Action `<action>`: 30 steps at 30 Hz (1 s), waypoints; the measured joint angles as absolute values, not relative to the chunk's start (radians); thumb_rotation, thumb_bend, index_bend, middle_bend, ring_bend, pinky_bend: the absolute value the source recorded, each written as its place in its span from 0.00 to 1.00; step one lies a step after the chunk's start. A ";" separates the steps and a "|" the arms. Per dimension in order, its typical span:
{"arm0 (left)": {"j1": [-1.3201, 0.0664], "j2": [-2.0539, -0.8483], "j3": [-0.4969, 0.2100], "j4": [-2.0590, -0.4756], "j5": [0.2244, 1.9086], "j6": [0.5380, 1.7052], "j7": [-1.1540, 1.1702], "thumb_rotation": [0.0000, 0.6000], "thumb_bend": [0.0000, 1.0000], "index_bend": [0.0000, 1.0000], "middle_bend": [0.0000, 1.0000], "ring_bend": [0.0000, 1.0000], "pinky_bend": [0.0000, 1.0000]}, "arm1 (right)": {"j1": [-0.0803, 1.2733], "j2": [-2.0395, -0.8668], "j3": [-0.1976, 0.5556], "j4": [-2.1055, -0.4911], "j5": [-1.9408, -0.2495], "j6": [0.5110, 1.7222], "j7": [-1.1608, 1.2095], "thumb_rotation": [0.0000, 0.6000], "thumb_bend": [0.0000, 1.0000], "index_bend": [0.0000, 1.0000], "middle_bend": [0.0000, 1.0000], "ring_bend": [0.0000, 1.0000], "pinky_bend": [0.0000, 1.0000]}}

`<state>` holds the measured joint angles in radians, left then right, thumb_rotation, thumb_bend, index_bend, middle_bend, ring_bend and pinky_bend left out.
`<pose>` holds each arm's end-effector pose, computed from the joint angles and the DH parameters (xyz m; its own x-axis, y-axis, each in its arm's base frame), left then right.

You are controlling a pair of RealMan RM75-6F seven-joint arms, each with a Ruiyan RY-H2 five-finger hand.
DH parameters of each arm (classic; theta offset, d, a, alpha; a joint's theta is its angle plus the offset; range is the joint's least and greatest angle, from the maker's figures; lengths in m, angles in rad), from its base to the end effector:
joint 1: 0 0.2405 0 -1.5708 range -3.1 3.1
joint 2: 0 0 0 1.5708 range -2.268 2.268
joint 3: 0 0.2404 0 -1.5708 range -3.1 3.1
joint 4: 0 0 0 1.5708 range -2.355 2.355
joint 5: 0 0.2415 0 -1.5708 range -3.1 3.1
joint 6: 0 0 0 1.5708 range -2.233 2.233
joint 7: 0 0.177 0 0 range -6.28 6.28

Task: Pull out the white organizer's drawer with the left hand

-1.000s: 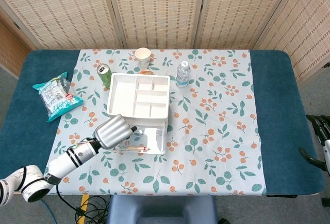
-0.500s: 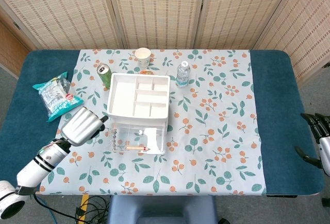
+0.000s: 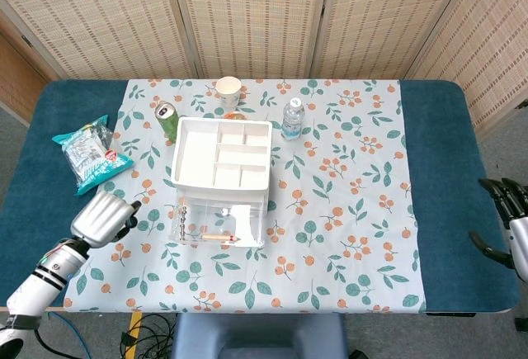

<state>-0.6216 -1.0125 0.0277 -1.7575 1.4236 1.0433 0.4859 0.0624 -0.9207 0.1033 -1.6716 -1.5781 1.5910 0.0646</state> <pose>-0.1993 0.3176 0.0645 0.8293 0.0597 0.5557 0.5073 -0.4976 -0.7036 -0.2896 -0.2189 0.1979 0.4528 0.1498 0.8789 -0.8804 -0.0806 0.4673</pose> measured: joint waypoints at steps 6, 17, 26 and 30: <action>-0.615 -1.097 0.048 -1.694 1.428 0.994 0.462 1.00 0.26 0.51 1.00 1.00 1.00 | 0.058 -0.916 0.101 -1.678 -1.579 1.595 0.061 1.00 0.25 0.11 0.18 0.16 0.18; -0.595 -1.207 0.057 -1.606 1.426 0.973 0.421 1.00 0.26 0.36 0.94 0.97 1.00 | 0.062 -0.915 0.089 -1.678 -1.581 1.572 0.063 1.00 0.25 0.11 0.18 0.16 0.18; -0.552 -1.215 0.045 -1.619 1.422 1.054 0.434 1.00 0.26 0.26 0.80 0.78 1.00 | 0.077 -0.921 0.064 -1.676 -1.586 1.510 0.060 1.00 0.25 0.11 0.18 0.16 0.18; -0.512 -1.206 0.025 -1.641 1.407 1.139 0.433 1.00 0.26 0.25 0.72 0.67 0.91 | 0.085 -0.930 0.045 -1.675 -1.585 1.472 0.059 1.00 0.25 0.11 0.16 0.16 0.18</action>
<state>-0.5124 -1.2055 0.0251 -1.6409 1.4067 1.1391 0.4331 0.0848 -0.9302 0.0448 -1.6748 -1.5846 1.4716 0.0590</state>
